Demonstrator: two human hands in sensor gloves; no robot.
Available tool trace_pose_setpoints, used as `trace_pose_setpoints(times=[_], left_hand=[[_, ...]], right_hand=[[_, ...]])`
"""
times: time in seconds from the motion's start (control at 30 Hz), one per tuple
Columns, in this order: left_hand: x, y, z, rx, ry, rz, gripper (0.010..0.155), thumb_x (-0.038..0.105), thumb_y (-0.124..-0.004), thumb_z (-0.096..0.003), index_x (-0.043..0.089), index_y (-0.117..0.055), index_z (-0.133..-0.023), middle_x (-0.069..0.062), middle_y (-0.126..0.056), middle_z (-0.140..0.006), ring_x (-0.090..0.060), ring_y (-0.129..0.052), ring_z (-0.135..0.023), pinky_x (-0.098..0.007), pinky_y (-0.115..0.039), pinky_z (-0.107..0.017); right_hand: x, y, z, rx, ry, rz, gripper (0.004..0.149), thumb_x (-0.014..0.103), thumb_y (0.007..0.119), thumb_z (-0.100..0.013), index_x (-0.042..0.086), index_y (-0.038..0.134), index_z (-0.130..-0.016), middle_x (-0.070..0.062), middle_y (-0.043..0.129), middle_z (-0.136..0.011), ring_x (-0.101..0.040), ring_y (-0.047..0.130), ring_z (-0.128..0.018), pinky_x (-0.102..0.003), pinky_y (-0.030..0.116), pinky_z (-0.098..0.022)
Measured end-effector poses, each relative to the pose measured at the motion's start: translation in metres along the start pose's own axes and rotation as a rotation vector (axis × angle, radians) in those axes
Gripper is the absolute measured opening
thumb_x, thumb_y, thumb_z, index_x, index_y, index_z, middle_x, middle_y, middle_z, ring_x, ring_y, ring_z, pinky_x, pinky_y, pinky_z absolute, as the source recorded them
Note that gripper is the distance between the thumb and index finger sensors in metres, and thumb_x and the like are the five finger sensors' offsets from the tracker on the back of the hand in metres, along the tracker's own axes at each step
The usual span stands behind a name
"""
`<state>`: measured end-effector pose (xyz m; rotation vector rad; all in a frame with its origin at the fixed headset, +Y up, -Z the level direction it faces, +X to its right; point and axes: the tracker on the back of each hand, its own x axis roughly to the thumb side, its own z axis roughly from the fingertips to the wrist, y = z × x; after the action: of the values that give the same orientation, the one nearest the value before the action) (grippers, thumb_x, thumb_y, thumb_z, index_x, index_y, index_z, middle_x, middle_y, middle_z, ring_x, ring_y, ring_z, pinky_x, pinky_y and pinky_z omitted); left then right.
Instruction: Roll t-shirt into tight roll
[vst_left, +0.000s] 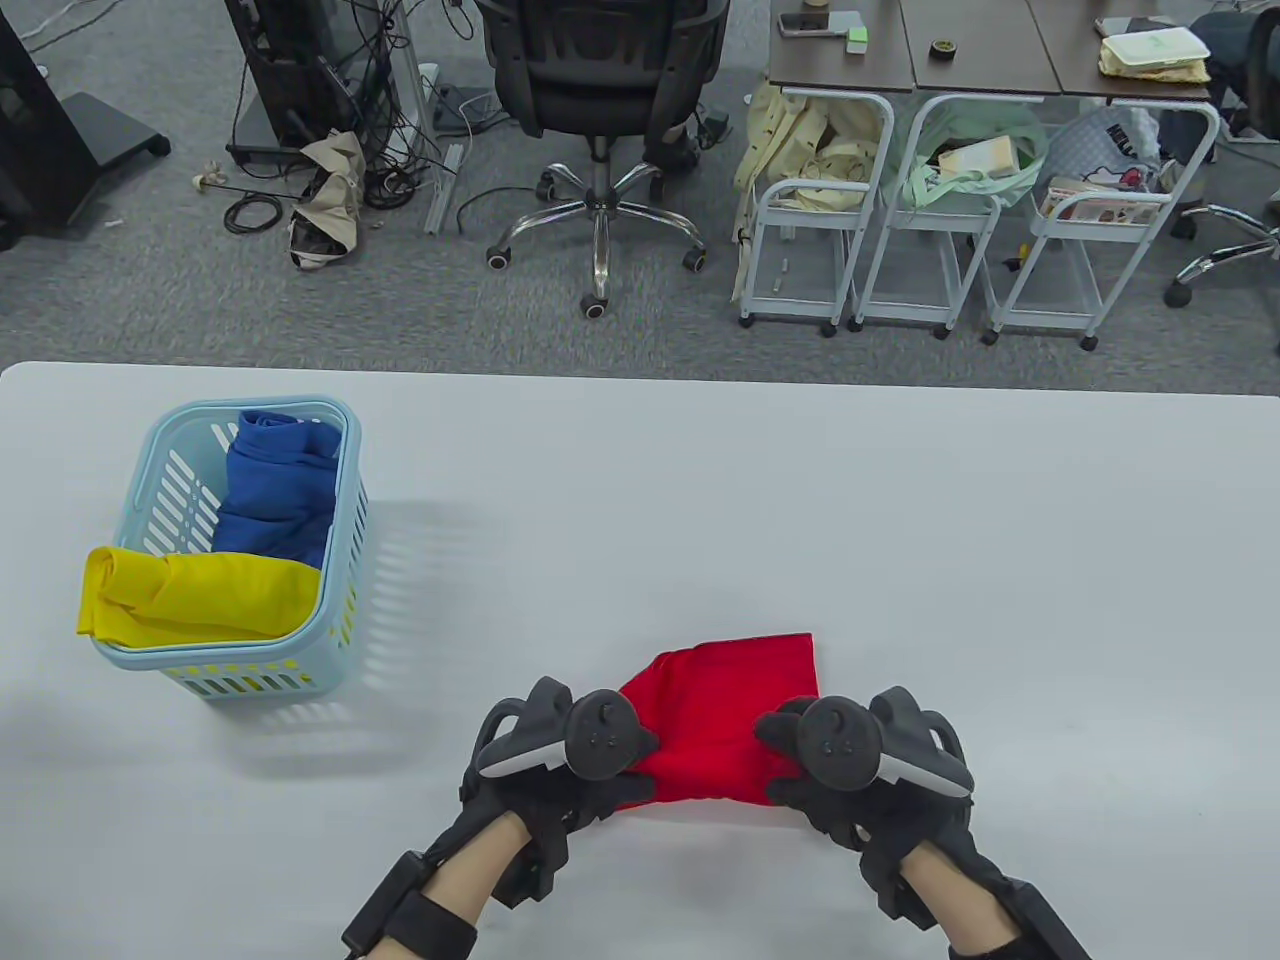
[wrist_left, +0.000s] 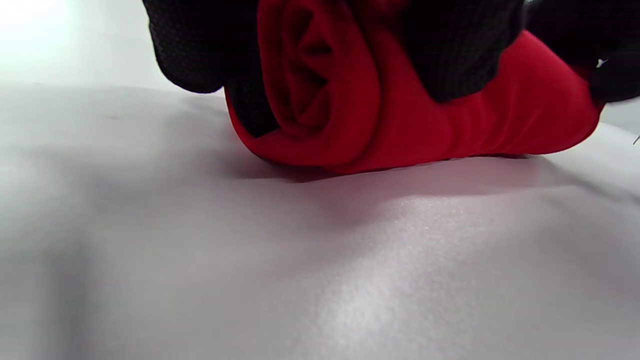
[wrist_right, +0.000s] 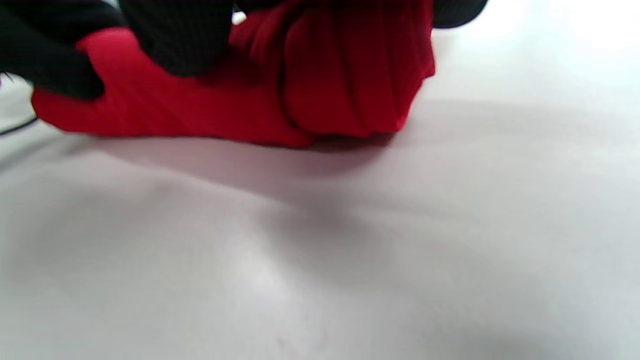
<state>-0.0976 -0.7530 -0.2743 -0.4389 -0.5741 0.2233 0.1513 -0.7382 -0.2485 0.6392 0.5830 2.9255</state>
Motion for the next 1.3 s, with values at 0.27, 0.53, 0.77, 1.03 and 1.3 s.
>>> trace_pose_setpoints(times=[0.27,0.53,0.77,1.03,1.3], left_hand=[[0.011,-0.004,0.002,0.021,0.028,-0.182,0.064,0.045,-0.052,-0.0602,0.027,-0.030,-0.117,-0.013,-0.058,-0.116,-0.035,-0.073,-0.096,-0.059,-0.059,-0.075],[0.030,-0.010,0.001,0.070,0.037,-0.481,0.075,0.055,-0.067,-0.0532,0.025,-0.039,-0.116,-0.012,-0.046,-0.118,-0.036,-0.059,-0.104,-0.063,-0.045,-0.078],[0.012,-0.002,0.000,-0.007,-0.011,-0.040,0.064,0.048,-0.071,-0.0536,0.018,-0.064,-0.109,-0.007,-0.087,-0.096,-0.028,-0.092,-0.080,-0.057,-0.066,-0.073],[-0.008,0.002,0.000,0.007,0.042,0.133,0.062,0.045,-0.061,-0.0582,0.021,-0.051,-0.114,-0.009,-0.093,-0.090,-0.029,-0.097,-0.070,-0.056,-0.070,-0.069],[0.020,-0.009,0.001,0.010,0.000,-0.212,0.081,0.063,-0.064,-0.0508,0.028,-0.035,-0.118,-0.020,-0.041,-0.120,-0.042,-0.056,-0.105,-0.065,-0.051,-0.076]], right_hand=[[-0.011,0.006,-0.009,0.077,-0.013,-0.089,0.066,0.045,0.068,-0.054,0.023,0.042,-0.112,-0.011,0.059,-0.108,-0.033,0.075,-0.087,-0.049,0.064,-0.064],[-0.034,0.010,-0.012,0.169,-0.065,-0.395,0.065,0.046,0.056,-0.057,0.014,0.042,-0.112,-0.012,0.075,-0.096,-0.026,0.092,-0.066,-0.043,0.076,-0.051],[-0.021,-0.007,0.001,-0.045,0.095,-0.095,0.068,0.049,0.061,-0.059,0.025,0.030,-0.114,-0.013,0.045,-0.113,-0.035,0.065,-0.098,-0.051,0.060,-0.067],[-0.005,0.009,-0.006,0.038,0.052,0.063,0.082,0.054,0.069,-0.053,0.025,0.024,-0.115,-0.012,0.039,-0.116,-0.041,0.053,-0.104,-0.057,0.051,-0.071],[-0.020,0.007,-0.008,0.108,0.009,-0.158,0.069,0.050,0.058,-0.055,0.019,0.040,-0.114,-0.014,0.074,-0.094,-0.029,0.086,-0.072,-0.047,0.071,-0.056]])
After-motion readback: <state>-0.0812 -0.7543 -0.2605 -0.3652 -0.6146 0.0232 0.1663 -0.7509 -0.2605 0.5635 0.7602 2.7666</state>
